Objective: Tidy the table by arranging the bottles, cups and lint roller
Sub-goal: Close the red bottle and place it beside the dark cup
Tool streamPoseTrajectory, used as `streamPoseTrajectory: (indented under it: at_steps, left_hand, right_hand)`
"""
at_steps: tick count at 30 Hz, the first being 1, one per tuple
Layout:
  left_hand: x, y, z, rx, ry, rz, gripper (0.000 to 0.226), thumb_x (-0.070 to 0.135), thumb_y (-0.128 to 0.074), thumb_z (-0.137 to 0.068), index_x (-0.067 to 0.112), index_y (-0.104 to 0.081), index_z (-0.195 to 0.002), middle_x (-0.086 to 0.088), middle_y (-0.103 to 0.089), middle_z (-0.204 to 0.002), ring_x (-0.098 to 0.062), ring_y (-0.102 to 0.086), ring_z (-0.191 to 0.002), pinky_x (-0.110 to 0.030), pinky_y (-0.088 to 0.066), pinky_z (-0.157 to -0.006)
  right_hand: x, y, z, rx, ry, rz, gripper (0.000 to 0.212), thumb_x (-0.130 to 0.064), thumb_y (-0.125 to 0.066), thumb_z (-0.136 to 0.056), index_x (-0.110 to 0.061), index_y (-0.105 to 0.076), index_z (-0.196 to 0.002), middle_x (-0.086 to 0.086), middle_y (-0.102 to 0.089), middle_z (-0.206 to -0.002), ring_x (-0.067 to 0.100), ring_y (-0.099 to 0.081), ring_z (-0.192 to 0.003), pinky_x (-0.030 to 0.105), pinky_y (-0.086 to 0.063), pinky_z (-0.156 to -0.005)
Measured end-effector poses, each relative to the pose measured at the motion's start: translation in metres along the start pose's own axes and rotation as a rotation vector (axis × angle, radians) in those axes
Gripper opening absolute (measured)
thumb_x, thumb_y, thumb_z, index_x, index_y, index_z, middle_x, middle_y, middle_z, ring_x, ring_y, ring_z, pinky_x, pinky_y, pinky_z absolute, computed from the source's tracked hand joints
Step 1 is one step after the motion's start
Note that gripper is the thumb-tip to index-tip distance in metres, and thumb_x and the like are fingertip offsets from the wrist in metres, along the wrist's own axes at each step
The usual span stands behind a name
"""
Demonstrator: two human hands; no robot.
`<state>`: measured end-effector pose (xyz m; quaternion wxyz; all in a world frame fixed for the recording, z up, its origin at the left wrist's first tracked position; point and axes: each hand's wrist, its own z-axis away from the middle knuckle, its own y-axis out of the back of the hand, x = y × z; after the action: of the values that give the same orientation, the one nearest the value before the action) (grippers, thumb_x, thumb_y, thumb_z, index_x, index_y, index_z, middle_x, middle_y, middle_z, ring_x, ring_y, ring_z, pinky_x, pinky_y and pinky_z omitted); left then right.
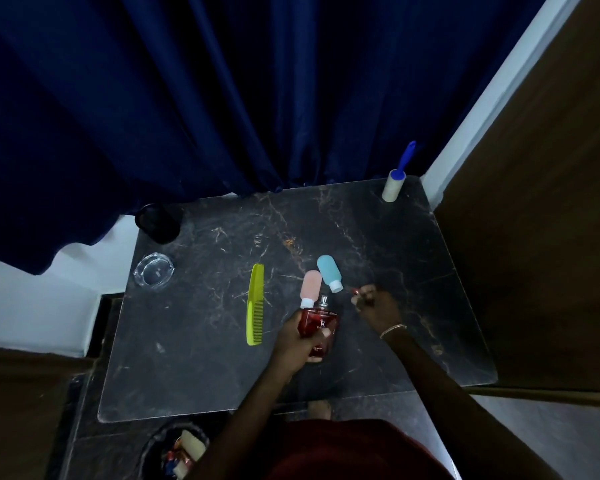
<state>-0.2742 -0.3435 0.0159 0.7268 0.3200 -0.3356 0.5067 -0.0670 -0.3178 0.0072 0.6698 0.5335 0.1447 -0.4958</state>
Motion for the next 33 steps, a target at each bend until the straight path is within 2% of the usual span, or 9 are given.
streamPoseTrajectory:
  at_steps: [3,6,9,13,17,21,24,31,33]
  left_hand:
    - [0.002,0.008,0.009,0.013,-0.051,-0.029,0.037,0.022,-0.083,-0.085,0.039,-0.064,-0.113,0.012,-0.074,-0.11,-0.009,-0.07,-0.104,-0.052,-0.062,-0.091]
    - [0.006,0.015,0.02,0.034,-0.136,-0.135,0.038,0.025,-0.083,-0.085,0.042,-0.064,-0.113,0.016,-0.074,-0.109,0.004,-0.069,-0.1,-0.038,-0.061,-0.091]
    - [0.011,0.02,0.029,0.044,-0.198,-0.23,0.038,0.029,-0.082,-0.084,0.039,-0.063,-0.116,0.017,-0.074,-0.107,0.005,-0.068,-0.1,-0.031,-0.06,-0.091]
    - [0.021,0.023,0.039,0.05,-0.271,-0.371,0.047,0.032,-0.081,-0.084,0.036,-0.061,-0.127,0.016,-0.071,-0.112,-0.002,-0.066,-0.106,-0.029,-0.055,-0.093]
    - [0.028,0.024,0.044,0.046,-0.296,-0.435,0.049,0.029,-0.082,-0.083,0.034,-0.062,-0.128,0.01,-0.073,-0.114,-0.008,-0.068,-0.106,-0.032,-0.056,-0.095]
    - [0.025,0.028,0.048,0.055,-0.271,-0.401,0.046,0.029,-0.083,-0.082,0.035,-0.064,-0.123,0.012,-0.074,-0.112,-0.005,-0.068,-0.105,-0.034,-0.056,-0.096]
    - [0.019,0.028,0.051,0.066,-0.246,-0.361,0.045,0.028,-0.084,-0.081,0.033,-0.066,-0.121,0.01,-0.075,-0.11,-0.008,-0.069,-0.105,-0.04,-0.058,-0.095]
    - [0.012,0.032,0.054,0.089,-0.19,-0.19,0.039,0.029,-0.085,-0.076,0.052,-0.066,-0.101,0.013,-0.075,-0.097,-0.012,-0.074,-0.091,-0.044,-0.067,-0.066]
    - [0.013,0.034,0.055,0.089,-0.19,-0.183,0.039,0.03,-0.084,-0.076,0.054,-0.065,-0.1,0.012,-0.075,-0.098,-0.015,-0.075,-0.091,-0.046,-0.066,-0.066]
  right_hand:
    - [-0.017,0.017,0.016,-0.106,0.162,-0.24,0.026,0.005,-0.074,-0.083,0.014,-0.067,-0.106,0.028,-0.072,-0.1,0.017,-0.064,-0.081,0.025,-0.053,-0.075]
    - [-0.034,0.033,0.031,-0.217,0.276,-0.288,0.031,0.004,-0.073,-0.084,0.004,-0.07,-0.115,0.014,-0.075,-0.109,0.011,-0.071,-0.091,0.025,-0.057,-0.083]
    - [-0.051,0.042,0.038,-0.293,0.383,-0.161,0.032,0.0,-0.073,-0.085,-0.002,-0.072,-0.117,0.006,-0.074,-0.114,0.013,-0.072,-0.103,0.023,-0.056,-0.093]
    - [-0.068,0.049,0.042,-0.42,0.426,-0.03,0.031,-0.007,-0.078,-0.082,-0.012,-0.074,-0.112,-0.004,-0.077,-0.103,0.005,-0.073,-0.095,0.011,-0.056,-0.083]
    - [-0.08,0.048,0.044,-0.449,0.459,0.152,0.028,-0.017,-0.081,-0.079,-0.025,-0.075,-0.105,-0.009,-0.078,-0.092,0.004,-0.073,-0.085,0.02,-0.057,-0.08]
    - [-0.085,0.047,0.045,-0.474,0.462,0.161,0.027,-0.017,-0.083,-0.076,-0.025,-0.076,-0.102,-0.006,-0.078,-0.092,0.007,-0.073,-0.085,0.021,-0.057,-0.081]
    - [-0.087,0.043,0.046,-0.493,0.463,0.164,0.028,-0.017,-0.083,-0.076,-0.023,-0.077,-0.103,-0.005,-0.078,-0.093,0.006,-0.073,-0.087,0.015,-0.055,-0.081]
    - [-0.09,0.031,0.052,-0.502,0.43,0.006,0.028,-0.007,-0.081,-0.077,-0.007,-0.077,-0.105,0.003,-0.079,-0.093,0.001,-0.074,-0.08,0.012,-0.056,-0.073]
    - [-0.091,0.026,0.051,-0.496,0.448,0.057,0.026,-0.01,-0.081,-0.077,-0.01,-0.078,-0.103,-0.002,-0.079,-0.09,-0.005,-0.072,-0.078,0.007,-0.054,-0.072]
